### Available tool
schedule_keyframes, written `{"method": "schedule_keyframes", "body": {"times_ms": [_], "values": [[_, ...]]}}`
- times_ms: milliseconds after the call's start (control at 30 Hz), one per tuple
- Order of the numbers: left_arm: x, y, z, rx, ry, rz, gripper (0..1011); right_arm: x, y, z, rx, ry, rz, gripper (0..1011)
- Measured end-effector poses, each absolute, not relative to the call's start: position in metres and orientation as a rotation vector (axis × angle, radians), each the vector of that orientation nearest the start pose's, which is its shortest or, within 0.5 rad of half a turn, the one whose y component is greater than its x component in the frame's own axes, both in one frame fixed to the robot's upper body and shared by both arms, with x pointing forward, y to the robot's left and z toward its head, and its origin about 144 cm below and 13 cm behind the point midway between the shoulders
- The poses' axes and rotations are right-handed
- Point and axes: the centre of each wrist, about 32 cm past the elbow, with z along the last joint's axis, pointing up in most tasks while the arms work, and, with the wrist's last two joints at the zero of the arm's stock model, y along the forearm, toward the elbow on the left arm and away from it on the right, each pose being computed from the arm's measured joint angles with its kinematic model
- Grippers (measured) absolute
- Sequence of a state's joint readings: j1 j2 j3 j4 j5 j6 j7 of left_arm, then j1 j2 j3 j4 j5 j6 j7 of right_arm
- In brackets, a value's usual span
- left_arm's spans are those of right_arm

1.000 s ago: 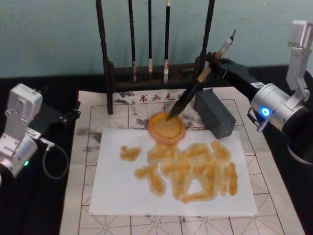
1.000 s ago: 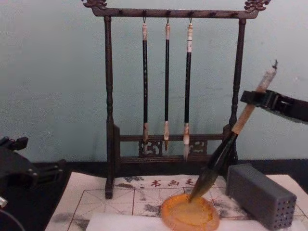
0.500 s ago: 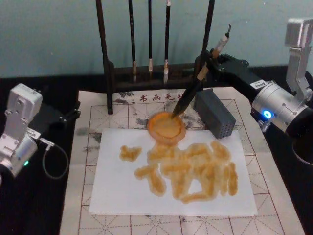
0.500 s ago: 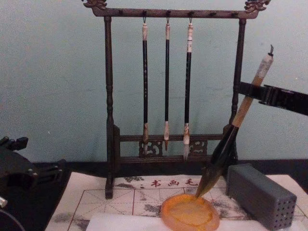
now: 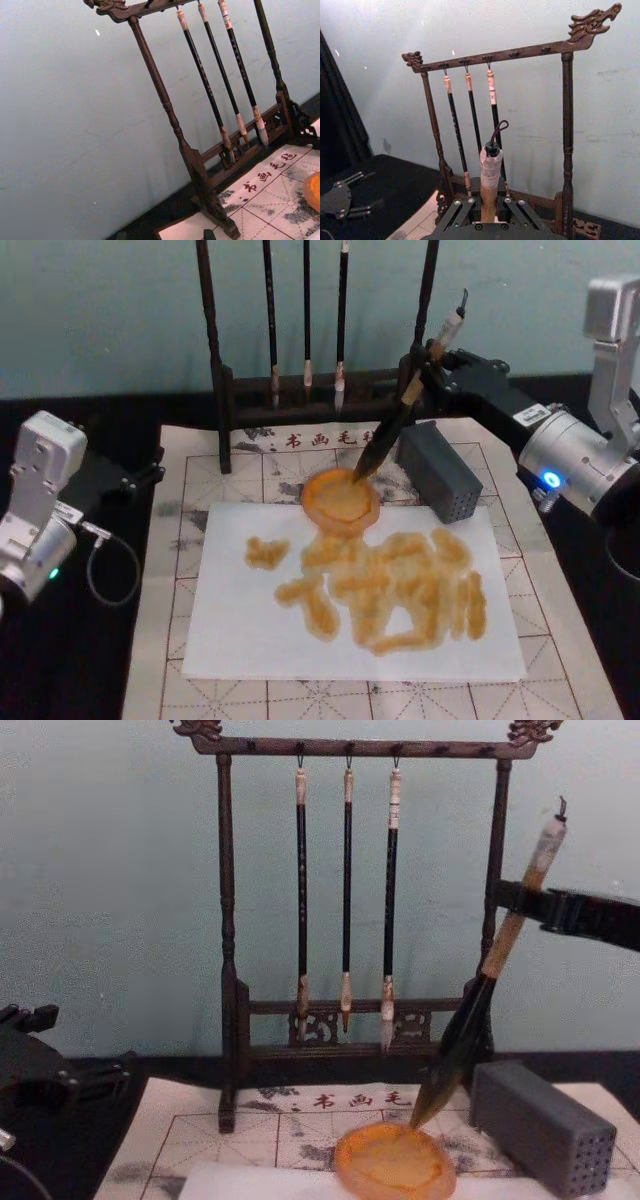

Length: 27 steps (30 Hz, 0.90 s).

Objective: Pick up the brush from the inkstone, write on the paper, then place the brush back to its original position.

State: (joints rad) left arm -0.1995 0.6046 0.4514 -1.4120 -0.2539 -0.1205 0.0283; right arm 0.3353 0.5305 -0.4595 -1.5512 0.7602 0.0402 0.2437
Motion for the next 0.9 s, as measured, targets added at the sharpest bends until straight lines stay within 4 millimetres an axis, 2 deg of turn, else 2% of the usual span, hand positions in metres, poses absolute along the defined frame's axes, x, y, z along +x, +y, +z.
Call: {"method": "schedule_keyframes", "body": {"times_ms": [333,900], "values": [[0.489,0.31,1.14,0.304,-0.285,1.248,1001,0.5,-0.265,1.225,0.119,0.084,-0.933,181],[0.489,0.31,1.14,0.304,-0.285,1.248,1001,0.441,-0.288,1.228,0.107,0.071,-0.953,181]]}}
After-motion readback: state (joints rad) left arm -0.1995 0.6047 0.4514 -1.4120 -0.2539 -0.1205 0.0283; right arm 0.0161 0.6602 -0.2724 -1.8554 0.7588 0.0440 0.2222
